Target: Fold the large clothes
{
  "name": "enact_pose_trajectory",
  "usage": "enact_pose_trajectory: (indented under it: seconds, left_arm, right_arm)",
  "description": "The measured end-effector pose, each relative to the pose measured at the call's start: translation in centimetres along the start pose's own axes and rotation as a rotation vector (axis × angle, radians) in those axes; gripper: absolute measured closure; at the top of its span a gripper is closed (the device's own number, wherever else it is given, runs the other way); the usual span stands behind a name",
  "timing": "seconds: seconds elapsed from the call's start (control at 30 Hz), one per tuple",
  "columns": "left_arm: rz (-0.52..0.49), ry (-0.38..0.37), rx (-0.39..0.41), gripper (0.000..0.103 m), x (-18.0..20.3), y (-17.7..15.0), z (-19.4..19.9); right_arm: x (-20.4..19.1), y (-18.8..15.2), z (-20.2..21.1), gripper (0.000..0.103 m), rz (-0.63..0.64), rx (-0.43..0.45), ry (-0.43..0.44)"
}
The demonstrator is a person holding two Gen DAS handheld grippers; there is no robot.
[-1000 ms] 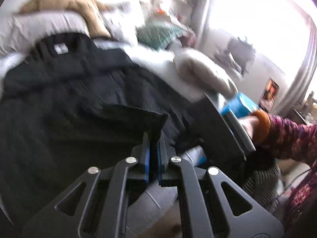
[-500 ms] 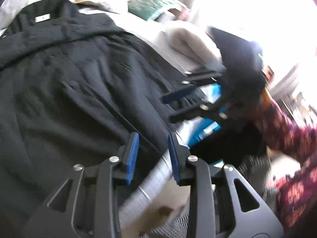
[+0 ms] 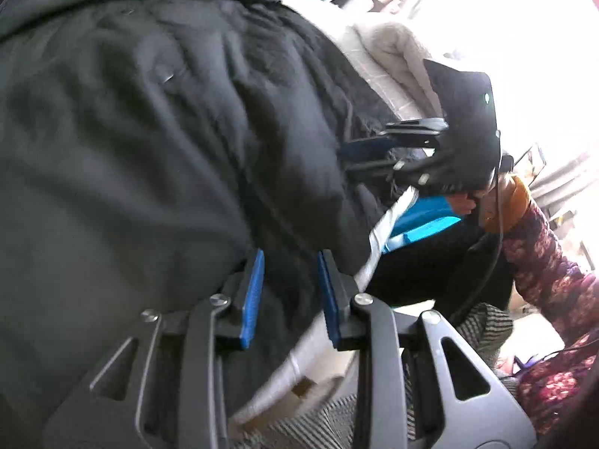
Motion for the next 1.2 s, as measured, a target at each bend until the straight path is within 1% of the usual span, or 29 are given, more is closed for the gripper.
enact_pose_trajectory:
  seconds: [0.03,0.07,0.1,0.13,0.17,0.2,0.27,0.3,0.33,0.4,0.43,0.5,0.57,0.67,0.73,0.8,0.87,1.0,1.07,1.17,1.2]
  left_arm:
    - [0.000,0.020,-0.021,0.067,0.1,-0.2,0.8]
    - [-0.006,0.057,-0.035,0.064,0.3,-0.1,1.6]
    - [-0.008,0.110,-0.030,0.052,0.2,-0.1,2.9]
    - [-0.004,0.156,-0.017,0.038,-0.1,-0.1,4.1]
    - [0.006,0.207,0.006,0.033,-0.5,0.0,6.0]
    - [0.016,0.227,0.018,0.029,-1.4,-0.1,7.2]
    - [0.053,0.275,0.034,0.025,-2.8,-0.1,10.1]
    - [0.076,0.300,0.038,0.021,-3.8,0.0,11.1]
    - [0.115,0.331,0.046,0.019,-4.9,-0.1,12.5]
    - [0.196,0.361,0.051,0.019,-7.0,0.1,13.7]
    - [0.252,0.363,0.047,0.019,-8.4,-0.2,14.7]
    - [0.357,0.338,0.042,0.019,-10.8,-1.2,16.0]
    - [0.461,0.278,0.060,0.019,-13.3,-2.5,17.0]
    - [0.573,0.197,0.081,0.019,-15.8,-4.4,16.4]
    - [0.629,0.180,0.078,0.019,-17.2,-5.7,16.1]
    - [0.653,0.186,0.083,0.020,-18.2,-6.7,15.9]
    - [0.663,0.188,0.101,0.020,-18.6,-7.2,15.7]
    - [0.677,0.230,0.120,0.020,-19.4,-7.5,16.2]
    - [0.705,0.248,0.122,0.020,-20.0,-8.0,16.3]
    - [0.721,0.209,0.113,0.022,-20.4,-8.4,16.1]
    - [0.716,0.197,0.105,0.022,-20.4,-8.5,15.9]
  right_arm:
    - [0.4,-0.1,0.5,0.057,-0.043,-0.011,0.024]
    - [0.7,-0.2,1.2,0.055,-0.069,-0.033,0.040]
    - [1.1,-0.4,2.1,0.052,-0.081,-0.046,0.026]
    - [1.4,-0.5,3.0,0.050,-0.087,-0.046,0.004]
    - [2.0,-0.7,4.4,0.043,-0.098,-0.037,-0.023]
    - [2.6,-0.9,5.4,0.034,-0.118,-0.027,-0.036]
    - [4.1,-1.6,7.9,0.027,-0.189,-0.003,-0.029]
    - [4.4,-1.9,8.5,0.026,-0.210,-0.002,-0.024]
    - [5.1,-2.5,9.2,0.025,-0.247,-0.015,-0.029]
    - [6.1,-3.6,9.7,0.025,-0.315,-0.049,-0.034]
    - [6.3,-4.1,9.7,0.025,-0.358,-0.069,-0.028]
    - [7.2,-5.2,9.8,0.025,-0.435,-0.087,-0.002]
    - [7.8,-5.8,9.5,0.025,-0.481,-0.094,0.018]
    - [8.9,-7.1,8.6,0.025,-0.540,-0.115,0.033]
    - [9.7,-7.4,7.9,0.025,-0.593,-0.128,0.067]
    - [10.6,-8.1,7.1,0.025,-0.662,-0.155,0.124]
    - [11.0,-8.9,6.7,0.025,-0.716,-0.162,0.168]
    - [11.7,-9.3,7.1,0.025,-0.760,-0.137,0.208]
    - [11.9,-9.5,7.0,0.025,-0.783,-0.127,0.228]
    - [12.5,-10.1,7.3,0.025,-0.812,-0.124,0.259]
    - [12.6,-10.4,7.2,0.027,-0.820,-0.121,0.270]
Point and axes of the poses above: each gripper's, at about its wrist camera, not at the fingertips, and z roughly against the way its jaws point, x to its right, y to its top, the point moved 3 cm from there along -z, roughly the way its jaws point
